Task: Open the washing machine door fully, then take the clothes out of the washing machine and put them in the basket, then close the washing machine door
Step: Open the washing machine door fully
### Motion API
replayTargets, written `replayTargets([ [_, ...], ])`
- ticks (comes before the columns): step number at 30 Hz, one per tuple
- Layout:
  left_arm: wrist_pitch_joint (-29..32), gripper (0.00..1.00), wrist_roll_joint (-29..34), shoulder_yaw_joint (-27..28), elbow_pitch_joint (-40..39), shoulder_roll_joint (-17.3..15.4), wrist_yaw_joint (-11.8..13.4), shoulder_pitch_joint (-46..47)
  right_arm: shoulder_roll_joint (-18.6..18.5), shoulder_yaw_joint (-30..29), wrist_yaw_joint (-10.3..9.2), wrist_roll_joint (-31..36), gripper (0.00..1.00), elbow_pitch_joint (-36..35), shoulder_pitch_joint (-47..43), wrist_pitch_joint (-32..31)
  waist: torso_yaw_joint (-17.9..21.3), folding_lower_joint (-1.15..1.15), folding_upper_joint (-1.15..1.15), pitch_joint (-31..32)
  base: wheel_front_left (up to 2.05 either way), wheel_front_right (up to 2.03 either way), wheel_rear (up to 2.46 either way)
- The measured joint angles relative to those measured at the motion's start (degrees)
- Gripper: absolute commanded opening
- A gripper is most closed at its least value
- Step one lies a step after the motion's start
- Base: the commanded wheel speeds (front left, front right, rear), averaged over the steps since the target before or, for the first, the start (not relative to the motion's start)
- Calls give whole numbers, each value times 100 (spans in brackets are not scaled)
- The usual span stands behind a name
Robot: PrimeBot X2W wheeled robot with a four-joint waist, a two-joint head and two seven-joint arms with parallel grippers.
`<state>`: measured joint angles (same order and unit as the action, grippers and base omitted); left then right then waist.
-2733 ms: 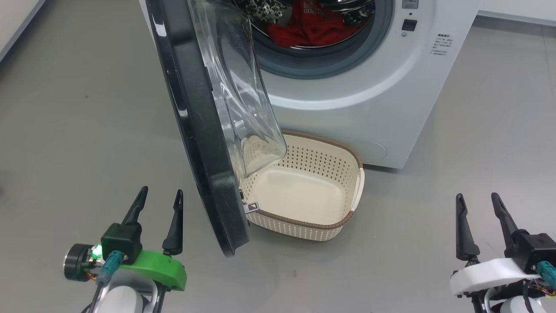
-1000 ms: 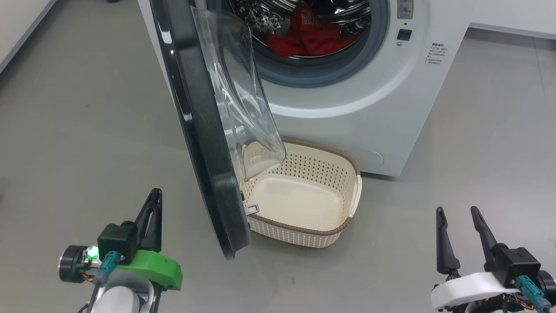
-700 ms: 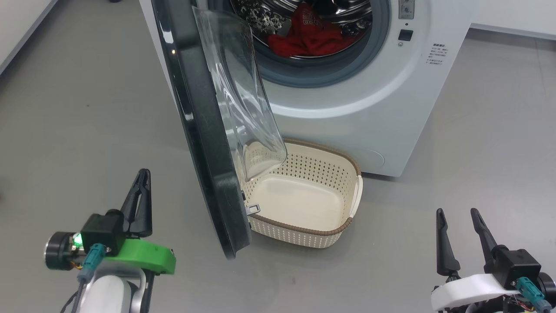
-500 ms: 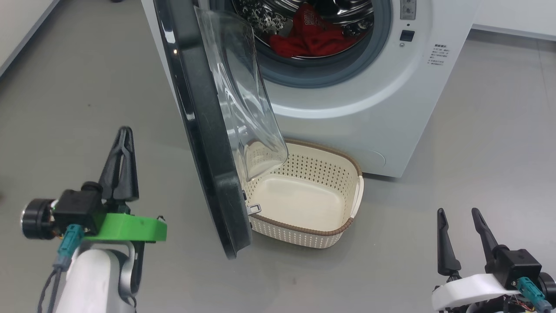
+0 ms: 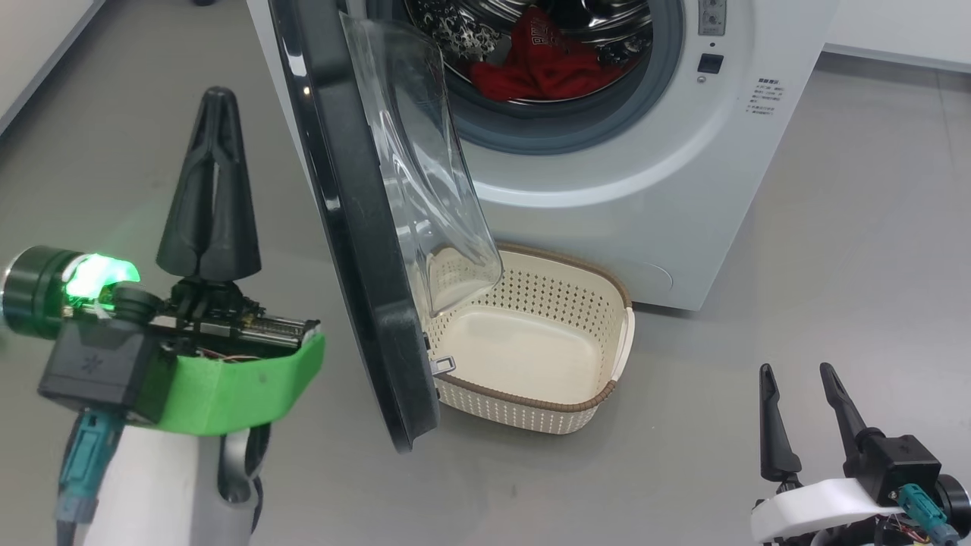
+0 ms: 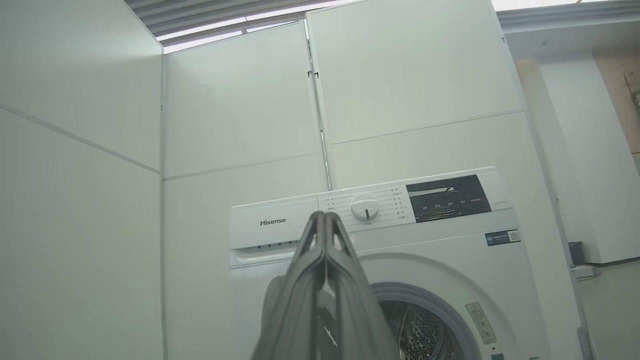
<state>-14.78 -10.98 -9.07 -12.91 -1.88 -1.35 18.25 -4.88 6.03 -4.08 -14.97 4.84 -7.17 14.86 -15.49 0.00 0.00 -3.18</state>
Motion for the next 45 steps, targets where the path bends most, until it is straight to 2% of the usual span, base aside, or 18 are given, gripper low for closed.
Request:
replayTargets([
  [2,0,0,-97,-303,-258,0,-98,1,27,-3,12,0,100,1,0,0,15,0,0,3,0,0,0],
  [10,44,0,-349,-1449,-489,-8,-358,-146,70,-5,49,0,100,19,0,-1,72,0,0,8,0,0,0],
  [20,691,0,-798,-2434,-432,-71,-452,-765,105,-14,108,-1,100,74,0,0,111,0,0,-13,0,0,0],
  [30,1128,0,-845,-2521,223,-131,-442,-1311,114,-69,148,-1,100,87,1,0,109,0,0,-25,0,0,0],
  [38,1322,0,-828,-2259,847,-232,-215,-1408,130,-48,202,-1,100,134,3,0,154,0,0,-25,0,0,0],
  [45,1370,0,-826,-2138,1182,-244,-136,-1415,138,-86,210,-1,100,142,4,0,233,0,0,-63,0,0,0],
])
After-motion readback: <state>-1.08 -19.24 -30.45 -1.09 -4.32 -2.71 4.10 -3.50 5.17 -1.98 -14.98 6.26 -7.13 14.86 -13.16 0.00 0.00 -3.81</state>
